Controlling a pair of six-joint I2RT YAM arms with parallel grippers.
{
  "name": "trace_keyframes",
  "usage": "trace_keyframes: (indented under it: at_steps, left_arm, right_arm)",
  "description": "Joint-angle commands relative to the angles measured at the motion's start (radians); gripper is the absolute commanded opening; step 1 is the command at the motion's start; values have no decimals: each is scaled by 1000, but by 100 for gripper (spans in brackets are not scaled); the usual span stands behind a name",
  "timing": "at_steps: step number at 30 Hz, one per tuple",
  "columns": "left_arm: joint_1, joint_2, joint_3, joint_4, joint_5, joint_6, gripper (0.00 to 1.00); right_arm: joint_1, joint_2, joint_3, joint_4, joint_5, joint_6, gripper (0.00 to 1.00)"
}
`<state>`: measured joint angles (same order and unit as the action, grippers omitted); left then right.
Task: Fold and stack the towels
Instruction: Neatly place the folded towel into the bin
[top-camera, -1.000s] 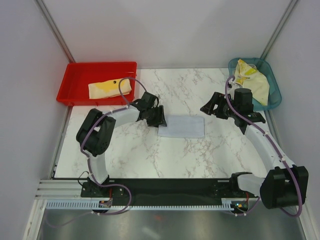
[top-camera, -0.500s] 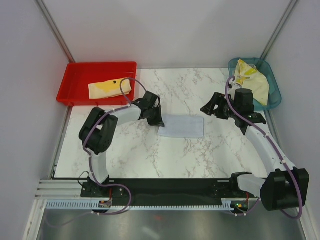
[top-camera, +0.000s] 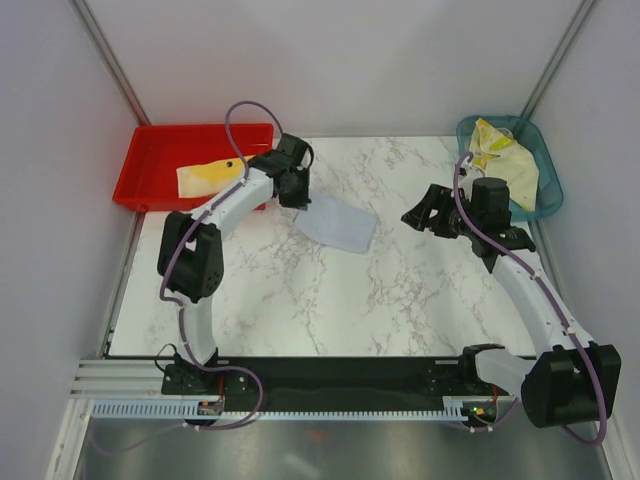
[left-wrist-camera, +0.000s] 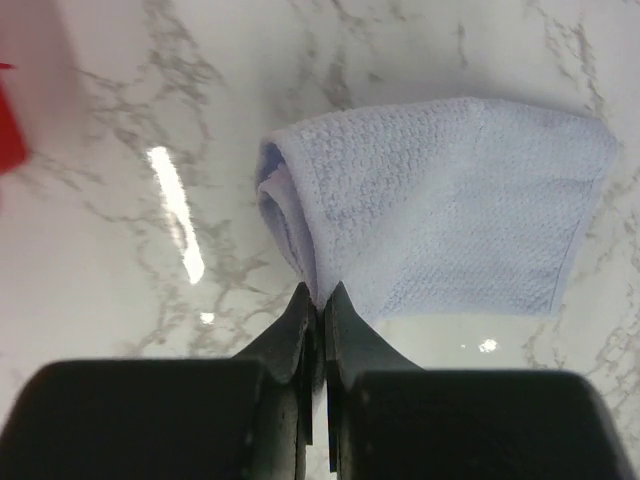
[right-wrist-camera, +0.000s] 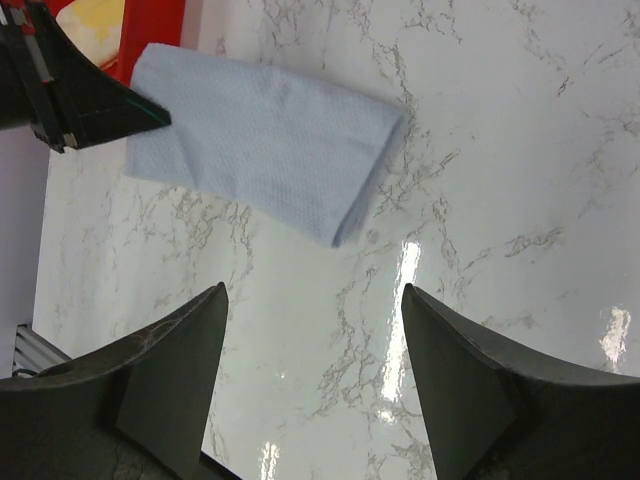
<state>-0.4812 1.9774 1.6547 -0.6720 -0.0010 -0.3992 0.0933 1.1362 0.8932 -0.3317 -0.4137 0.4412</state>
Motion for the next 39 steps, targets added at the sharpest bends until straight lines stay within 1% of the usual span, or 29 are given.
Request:
trace_keyframes:
  at_steps: [1,5,8,10,11,13,14,19,20,24,28,32,39]
  left_arm:
    - [73,17,106,-132,-99,121,2]
    - [163,47,229,-182,-146,171,2]
    - [213,78,287,-202,-215,212,2]
    - [271,98,310,-202,-246,227,2]
    - [311,107,345,-202,-251,230,2]
    - [351,142,385,-202,-246,224,2]
    - [387,155,428,-199,-238,218,2]
    - [473,256,543,-182,-160,189,2]
    - [507,288,568,-173,-151,188,2]
    - [561,339,583,-112,-117,183,2]
    - [636,386,603,-90,-78,172,2]
    - [676,420,602,-72,-56,168,2]
    - [694,442,570,-60,-67,168,2]
  right_arm:
    - [-3,-6,29,13,-14,-2,79]
    - [-4,4,21,26,-19,-6,79]
    - [-3,10,10,33,-16,-16,79]
    - [-3,13,6,36,-11,-25,79]
    - [-3,13,1,36,-11,-29,79]
    - [-3,13,-5,37,-5,-35,79]
    - [-4,11,-8,39,-4,-35,79]
    - [-3,23,-5,51,4,-41,79]
    - [-3,25,1,51,6,-41,79]
    - [-3,46,9,57,15,-47,79]
    - [-4,69,12,63,30,-47,79]
    - [-4,82,13,69,39,-48,79]
    - [-3,91,15,77,53,-52,79]
